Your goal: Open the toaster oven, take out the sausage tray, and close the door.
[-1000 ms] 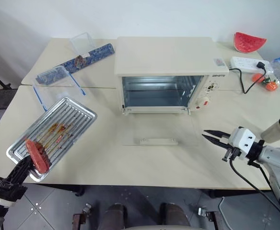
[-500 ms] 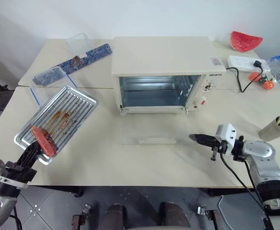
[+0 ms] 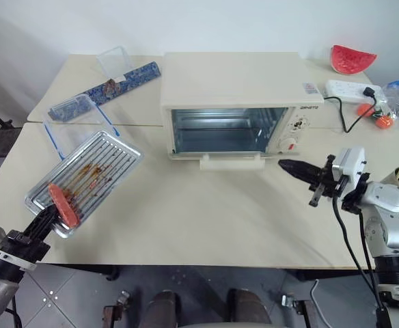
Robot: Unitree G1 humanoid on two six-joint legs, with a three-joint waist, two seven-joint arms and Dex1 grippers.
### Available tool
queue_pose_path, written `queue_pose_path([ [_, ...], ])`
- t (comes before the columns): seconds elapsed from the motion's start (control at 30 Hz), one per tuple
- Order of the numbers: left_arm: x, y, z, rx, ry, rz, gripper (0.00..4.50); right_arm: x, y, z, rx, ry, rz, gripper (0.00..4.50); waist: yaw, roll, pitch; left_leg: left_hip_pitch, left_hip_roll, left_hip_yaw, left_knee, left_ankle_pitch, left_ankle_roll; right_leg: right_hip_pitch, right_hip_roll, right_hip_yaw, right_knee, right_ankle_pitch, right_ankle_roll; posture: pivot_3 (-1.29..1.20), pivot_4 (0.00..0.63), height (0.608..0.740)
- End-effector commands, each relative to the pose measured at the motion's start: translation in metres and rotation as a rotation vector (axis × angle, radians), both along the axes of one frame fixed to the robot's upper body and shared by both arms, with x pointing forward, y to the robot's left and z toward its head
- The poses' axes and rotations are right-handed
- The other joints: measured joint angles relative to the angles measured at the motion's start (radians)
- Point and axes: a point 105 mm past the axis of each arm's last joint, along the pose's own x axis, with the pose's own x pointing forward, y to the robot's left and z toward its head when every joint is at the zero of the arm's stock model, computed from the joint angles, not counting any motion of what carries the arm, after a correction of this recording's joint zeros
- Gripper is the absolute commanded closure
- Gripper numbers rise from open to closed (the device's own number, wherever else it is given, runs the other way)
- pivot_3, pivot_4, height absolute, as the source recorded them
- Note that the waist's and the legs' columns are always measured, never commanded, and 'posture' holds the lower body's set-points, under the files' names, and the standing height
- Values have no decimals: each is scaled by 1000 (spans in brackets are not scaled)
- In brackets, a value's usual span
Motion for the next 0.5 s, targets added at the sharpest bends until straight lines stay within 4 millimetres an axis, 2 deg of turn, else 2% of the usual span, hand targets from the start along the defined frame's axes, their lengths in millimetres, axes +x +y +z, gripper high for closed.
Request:
queue_pose_path([
  [0.03, 1, -5, 11, 9, -27, -68, 4500, -1, 0, 28, 58, -93, -30, 4475, 1, 0, 0, 0, 0, 0, 0, 0, 0, 0, 0, 0, 0, 0, 0, 0, 150, 740],
  [0.1, 1, -7, 11, 14, -18, -92, 4500, -2, 2, 29, 52, -96, -32, 4475, 1, 0, 0, 0, 0, 0, -1, 0, 0, 0, 0, 0, 0, 0, 0, 0, 150, 740],
  [0.17, 2, -18, 9, 51, 18, -172, 4500, -8, 0, 24, 47, -58, -17, 4475, 4, 0, 0, 0, 0, 0, -1, -1, 0, 0, 0, 0, 0, 0, 0, 0, 150, 740],
  [0.27, 0, -40, 4, 110, 76, -332, 4500, -22, -6, 14, 26, 33, 13, 4475, 8, 0, 0, -1, 0, 0, -2, -1, 0, 0, 0, -2, 0, 0, 0, 0, 150, 740],
  [0.3, 1, -54, 2, 146, 93, -417, 4500, -33, -10, 11, 51, 113, 52, 4475, 12, 0, 0, -1, -1, 0, -2, -1, 0, 0, 0, -2, 0, 0, 0, 0, 150, 740],
  [0.4, 9, -80, 5, 172, 69, -550, 4500, -54, -16, 4, -6, 167, 78, 3908, 18, 0, 0, -2, -2, 0, -2, -2, 1, 0, 0, -1, -2, 0, 0, 0, 150, 740],
  [0.5, 17, -109, 3, 226, 65, -691, 4500, -73, -21, -9, -77, 208, 87, 2921, 20, 0, 0, -1, -1, 2, -2, -1, 1, 0, 0, -1, -2, 0, 0, 0, 150, 740],
])
